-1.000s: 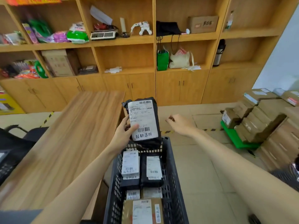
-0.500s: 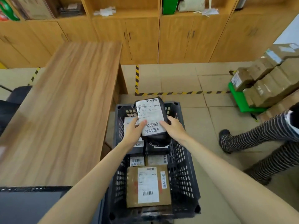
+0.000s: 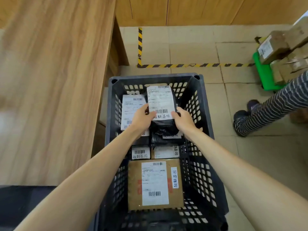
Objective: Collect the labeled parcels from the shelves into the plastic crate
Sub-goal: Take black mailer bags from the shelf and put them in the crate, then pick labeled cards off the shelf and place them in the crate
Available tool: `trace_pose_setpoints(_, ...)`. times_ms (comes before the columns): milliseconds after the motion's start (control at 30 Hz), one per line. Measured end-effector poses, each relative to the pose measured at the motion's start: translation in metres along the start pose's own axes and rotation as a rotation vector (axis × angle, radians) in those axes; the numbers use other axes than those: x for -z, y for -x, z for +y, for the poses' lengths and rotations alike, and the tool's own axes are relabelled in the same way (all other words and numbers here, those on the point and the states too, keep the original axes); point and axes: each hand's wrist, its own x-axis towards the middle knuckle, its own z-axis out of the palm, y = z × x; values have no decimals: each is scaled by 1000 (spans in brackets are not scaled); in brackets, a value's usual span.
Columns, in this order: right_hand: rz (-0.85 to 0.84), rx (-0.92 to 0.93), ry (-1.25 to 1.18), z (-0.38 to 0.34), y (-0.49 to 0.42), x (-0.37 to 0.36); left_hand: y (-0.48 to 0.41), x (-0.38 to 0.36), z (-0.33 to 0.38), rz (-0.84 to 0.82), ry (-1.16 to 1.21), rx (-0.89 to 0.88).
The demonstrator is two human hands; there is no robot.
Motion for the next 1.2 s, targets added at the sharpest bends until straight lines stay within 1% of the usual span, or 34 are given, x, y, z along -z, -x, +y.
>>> trace_pose_setpoints(133,-8,11,70,-7,-1,6,-3,5,7,14,-65,11)
trace_pose_setpoints(167,2,33,142,-14,2,11,0,8,12,26,-96,12)
trace_pose_setpoints(233,52,103,369,-32,8,24,9,19,29,46,-174,15)
trace_pose_setpoints(333,83,275,666,-72,20,46,33,49,66,76,-374,-82)
trace_pose_setpoints(400,60,422,810,-109,31,60,55,73,96,121,-598,-191)
trace_pose_setpoints(500,1,600,936,-174,55,73,98,108,145,226,-923,-287)
trace_pose_setpoints(567,-21,727,991,-218,75,75,132,130,176,304,-1012,-291)
trace_pose_setpoints(633,-60,857,1034,-258,94,71,167,151,198,398,-1040,-278)
trace_pose_setpoints(700,-104,948,1060,-292,116,64,204,168,210,505,-1047,-252)
trace_pose_setpoints(867,-124,1159,1083,-352,184,33,300,204,203,707,-1047,-151)
trace_pose_setpoints(967,-136,1293,1066,-375,227,7,360,225,187,833,-1020,-86)
trace_pose_setpoints(1067,-169,1425,992,-389,274,-28,422,238,168,938,-1010,3)
trace_pose_setpoints(1200,-253,1572,970,-393,336,-76,506,244,139,1075,-950,126)
